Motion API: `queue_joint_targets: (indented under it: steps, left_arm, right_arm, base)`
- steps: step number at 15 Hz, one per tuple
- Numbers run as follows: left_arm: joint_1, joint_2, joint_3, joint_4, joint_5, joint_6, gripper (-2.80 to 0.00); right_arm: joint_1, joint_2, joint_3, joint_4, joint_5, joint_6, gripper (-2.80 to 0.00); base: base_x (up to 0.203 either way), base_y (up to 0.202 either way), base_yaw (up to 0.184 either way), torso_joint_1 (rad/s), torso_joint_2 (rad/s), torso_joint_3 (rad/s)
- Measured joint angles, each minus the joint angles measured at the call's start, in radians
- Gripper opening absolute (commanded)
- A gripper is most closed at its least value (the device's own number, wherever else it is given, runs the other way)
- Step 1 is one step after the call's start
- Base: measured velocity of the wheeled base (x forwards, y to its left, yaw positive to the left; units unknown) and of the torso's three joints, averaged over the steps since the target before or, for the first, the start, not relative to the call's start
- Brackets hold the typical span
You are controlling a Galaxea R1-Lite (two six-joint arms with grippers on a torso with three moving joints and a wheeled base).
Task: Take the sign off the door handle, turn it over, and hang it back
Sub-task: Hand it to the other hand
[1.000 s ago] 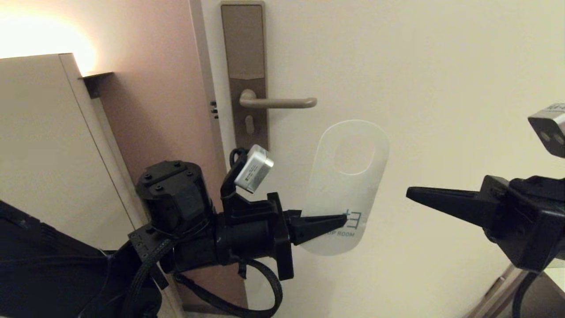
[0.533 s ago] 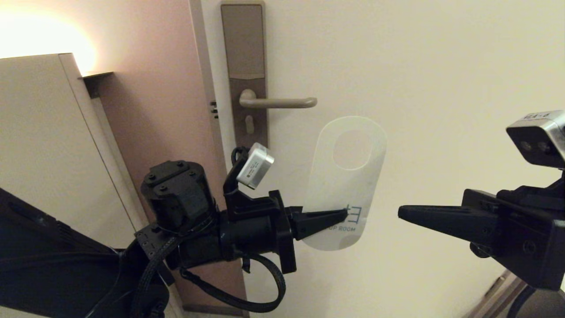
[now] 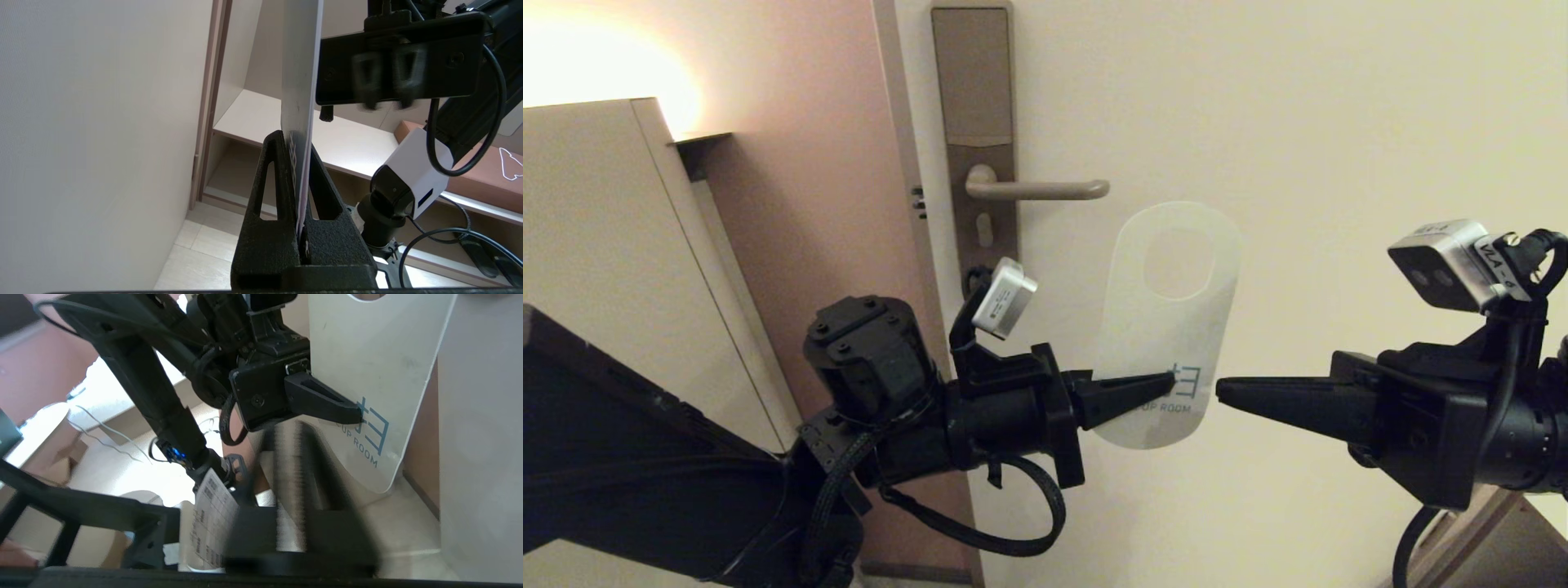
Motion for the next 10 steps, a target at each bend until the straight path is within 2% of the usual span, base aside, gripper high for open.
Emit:
queue_joint_targets:
  steps: [3, 7, 10]
  left_arm:
    - [0.001, 0.009, 0.0, 0.0, 0.0, 0.001, -2.8]
    - [0.001, 0.009, 0.006, 0.0, 0.0, 0.003, -2.8]
    - [0.0, 0.001, 0.026, -0.003, -0.002, 0.003, -2.8]
  right_arm:
    - [0.0, 0.022, 0.003, 0.0, -0.001, -0.02, 0.0]
    - [-0.028, 0.069, 0.0, 0.0, 0.0, -0.146, 0.0]
    - [-0.058, 0.089, 0.004, 0.001, 0.007, -0.156, 0.0]
  base:
    - [0.0, 0.0, 0.0, 0.0, 0.0, 0.0]
    - [0.0, 0.0, 0.0, 0.0, 0.0, 0.0]
    - [0.0, 0.0, 0.0, 0.0, 0.0, 0.0]
